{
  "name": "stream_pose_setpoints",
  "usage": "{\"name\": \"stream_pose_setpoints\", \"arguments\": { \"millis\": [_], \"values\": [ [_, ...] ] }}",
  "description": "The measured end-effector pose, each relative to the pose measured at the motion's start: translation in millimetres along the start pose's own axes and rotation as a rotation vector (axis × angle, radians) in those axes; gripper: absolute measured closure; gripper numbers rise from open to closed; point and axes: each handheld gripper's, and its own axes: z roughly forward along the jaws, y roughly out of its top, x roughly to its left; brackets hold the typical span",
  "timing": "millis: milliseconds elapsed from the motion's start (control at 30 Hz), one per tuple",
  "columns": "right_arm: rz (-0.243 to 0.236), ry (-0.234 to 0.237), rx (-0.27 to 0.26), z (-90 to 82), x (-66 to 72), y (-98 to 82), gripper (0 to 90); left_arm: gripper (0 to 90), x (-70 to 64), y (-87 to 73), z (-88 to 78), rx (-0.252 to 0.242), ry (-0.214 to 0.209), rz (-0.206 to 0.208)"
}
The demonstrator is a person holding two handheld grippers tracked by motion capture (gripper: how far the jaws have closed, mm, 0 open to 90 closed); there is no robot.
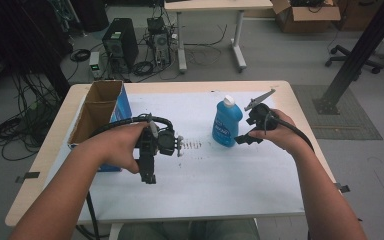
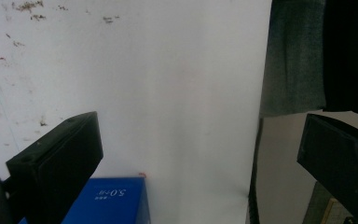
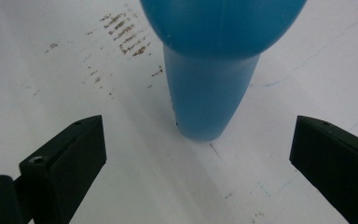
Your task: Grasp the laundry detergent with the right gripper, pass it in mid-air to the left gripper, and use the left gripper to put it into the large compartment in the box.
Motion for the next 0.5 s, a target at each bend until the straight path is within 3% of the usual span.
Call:
{"name": "stream_pose_setpoints", "arguments": {
  "millis": [500],
  "values": [
    [0.020, -0.010, -0.106, 13.5, -5.2, -1.1, 3.3, 0.4, 2.3, -3.2, 5.2, 0.007, -0.010, -0.006]
  ]
}}
